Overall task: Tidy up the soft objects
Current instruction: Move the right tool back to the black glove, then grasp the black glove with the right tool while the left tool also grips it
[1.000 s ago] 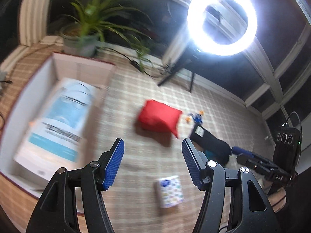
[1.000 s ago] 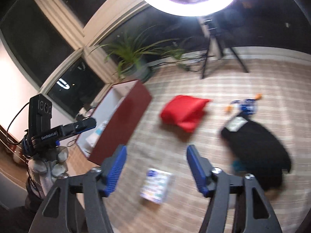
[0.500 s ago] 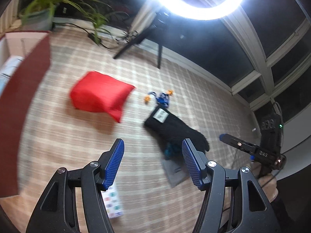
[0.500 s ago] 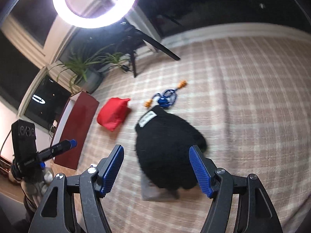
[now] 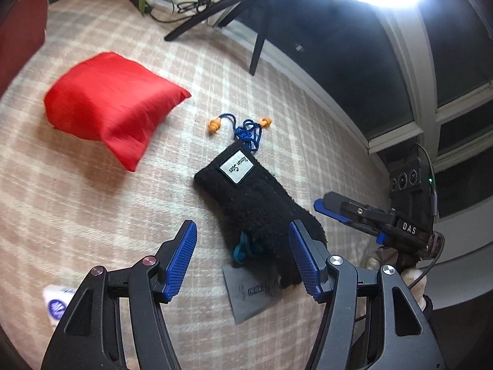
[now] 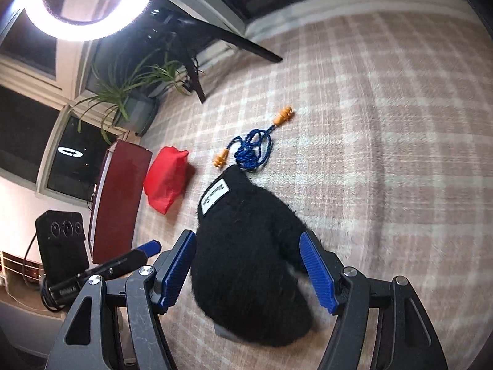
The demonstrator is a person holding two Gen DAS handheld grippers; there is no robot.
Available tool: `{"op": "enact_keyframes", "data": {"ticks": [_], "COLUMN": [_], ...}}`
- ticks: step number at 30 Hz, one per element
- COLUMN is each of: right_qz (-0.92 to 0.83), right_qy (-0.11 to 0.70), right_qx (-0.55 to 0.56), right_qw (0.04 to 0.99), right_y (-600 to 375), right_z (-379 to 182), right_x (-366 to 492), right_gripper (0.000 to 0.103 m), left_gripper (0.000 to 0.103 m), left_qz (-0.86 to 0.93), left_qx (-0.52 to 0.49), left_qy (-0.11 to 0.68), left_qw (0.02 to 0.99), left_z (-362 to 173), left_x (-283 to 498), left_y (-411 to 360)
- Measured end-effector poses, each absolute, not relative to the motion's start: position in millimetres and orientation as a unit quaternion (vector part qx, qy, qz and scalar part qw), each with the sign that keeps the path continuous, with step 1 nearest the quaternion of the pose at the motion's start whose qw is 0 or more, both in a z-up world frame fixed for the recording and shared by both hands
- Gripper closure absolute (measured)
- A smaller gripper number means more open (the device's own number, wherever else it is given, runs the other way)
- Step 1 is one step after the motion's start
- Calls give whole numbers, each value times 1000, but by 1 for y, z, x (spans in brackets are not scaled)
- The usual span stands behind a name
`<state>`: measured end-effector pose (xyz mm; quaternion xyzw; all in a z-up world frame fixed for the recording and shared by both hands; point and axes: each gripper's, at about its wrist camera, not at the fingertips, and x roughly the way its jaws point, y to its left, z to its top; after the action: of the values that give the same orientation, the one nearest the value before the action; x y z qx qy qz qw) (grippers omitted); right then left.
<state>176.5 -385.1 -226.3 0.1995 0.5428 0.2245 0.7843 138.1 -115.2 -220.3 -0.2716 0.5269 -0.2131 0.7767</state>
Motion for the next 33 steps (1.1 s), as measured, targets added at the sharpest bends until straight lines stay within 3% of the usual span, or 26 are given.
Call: {"op": "enact_keyframes", "data": {"ticks": [18, 22, 27, 33], "right_qz": [266, 273, 288, 292], "right_qy": [586, 587, 582, 583], "right_qx": [229, 214, 204, 174], "right_qw": [730, 731, 733, 738], "right_y": [-386, -382, -374, -362], "right_z": [-264, -260, -251, -248], "right_x": [205, 199, 189, 180], "right_gripper": [37, 41, 45, 48], "left_gripper": [45, 58, 66, 66], "left_qz": [-211, -216, -214, -239], "left_qx": [-280, -273, -263, -263], "left_qy": [555, 559, 547, 533], "left_qw": [755, 753, 765, 768], "left_z": [-247, -250, -242, -229], "left_x": [164, 165, 164, 163], "left_y": [-135, -142, -146, -155]}}
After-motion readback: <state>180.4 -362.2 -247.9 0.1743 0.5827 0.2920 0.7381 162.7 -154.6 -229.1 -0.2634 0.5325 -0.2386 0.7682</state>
